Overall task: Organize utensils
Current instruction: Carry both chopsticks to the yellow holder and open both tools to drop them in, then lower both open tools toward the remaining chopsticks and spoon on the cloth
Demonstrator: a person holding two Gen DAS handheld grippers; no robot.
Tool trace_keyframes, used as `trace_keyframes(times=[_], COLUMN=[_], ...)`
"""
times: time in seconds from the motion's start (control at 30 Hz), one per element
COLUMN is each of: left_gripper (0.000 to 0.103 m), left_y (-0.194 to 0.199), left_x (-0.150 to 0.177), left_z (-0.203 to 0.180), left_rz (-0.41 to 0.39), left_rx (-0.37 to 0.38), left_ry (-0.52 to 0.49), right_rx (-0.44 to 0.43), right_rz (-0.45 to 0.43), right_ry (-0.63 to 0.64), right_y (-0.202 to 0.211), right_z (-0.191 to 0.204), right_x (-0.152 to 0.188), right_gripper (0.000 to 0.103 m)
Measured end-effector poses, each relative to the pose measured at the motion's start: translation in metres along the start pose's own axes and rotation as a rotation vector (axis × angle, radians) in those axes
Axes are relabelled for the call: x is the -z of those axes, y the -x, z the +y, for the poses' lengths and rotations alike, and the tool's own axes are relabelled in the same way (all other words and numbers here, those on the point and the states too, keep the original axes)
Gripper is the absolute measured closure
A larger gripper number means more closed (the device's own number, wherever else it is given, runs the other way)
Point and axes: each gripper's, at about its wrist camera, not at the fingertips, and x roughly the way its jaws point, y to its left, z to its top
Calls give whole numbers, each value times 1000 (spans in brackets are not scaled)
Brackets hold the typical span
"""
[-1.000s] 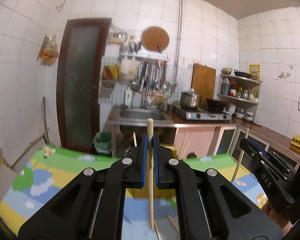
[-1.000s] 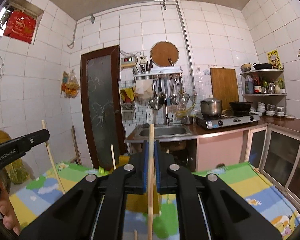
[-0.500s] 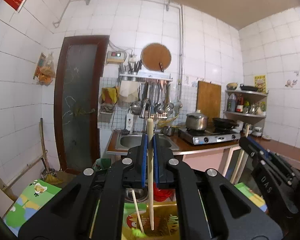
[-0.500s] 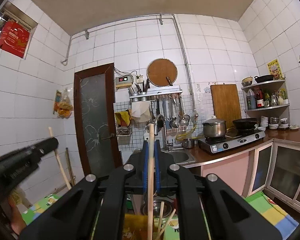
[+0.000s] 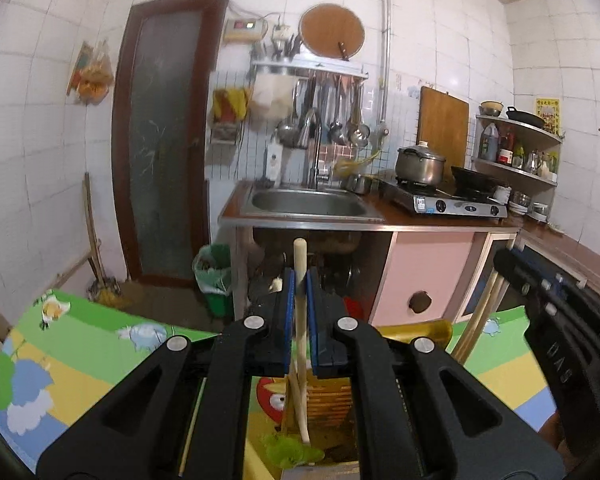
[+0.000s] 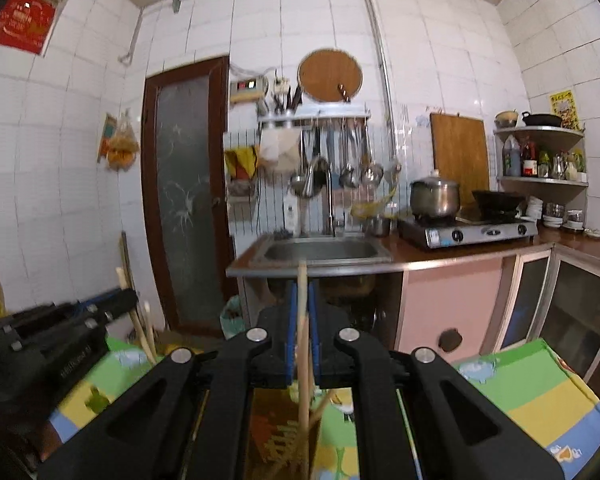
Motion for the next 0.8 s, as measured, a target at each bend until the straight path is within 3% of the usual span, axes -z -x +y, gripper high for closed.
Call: trace_keyframes(times=[0.03,0.07,0.13,0.17,0.27,0.33,0.4,0.6,0.8], left_gripper=[85,65,41,30,12,5,5,5,5], left_y=[2,6,22,31,62,82,100,133,153], left_x=[0,-2,-8,-10,-19,-21,-20,2,38], left_z=[1,2,2,1,3,6,11,35,61], left_rz=[13,19,-13,-32,-54,-73,-75,3,94], left_rx=[11,22,18,13,22,1,-15,-48,-72], left_ry=[6,12,3,-5,-32,-55,-77,-60,-20], right_rx=[3,8,16,14,48,55,63,62,77], right_rz=[13,35,79,88,79,98,115,156,225], right_ry=[9,18,19,8,29,43,54,57,98], right_y=[0,0,3,7,26,37,53,98,131], right_z=[0,-1,-5,-8,-14,-17,-22,-25,-15], right_x=[1,0,-3,-6,-11,-13,-14,-3,25], right_gripper=[96,95,63,33,31,31,29,21,20])
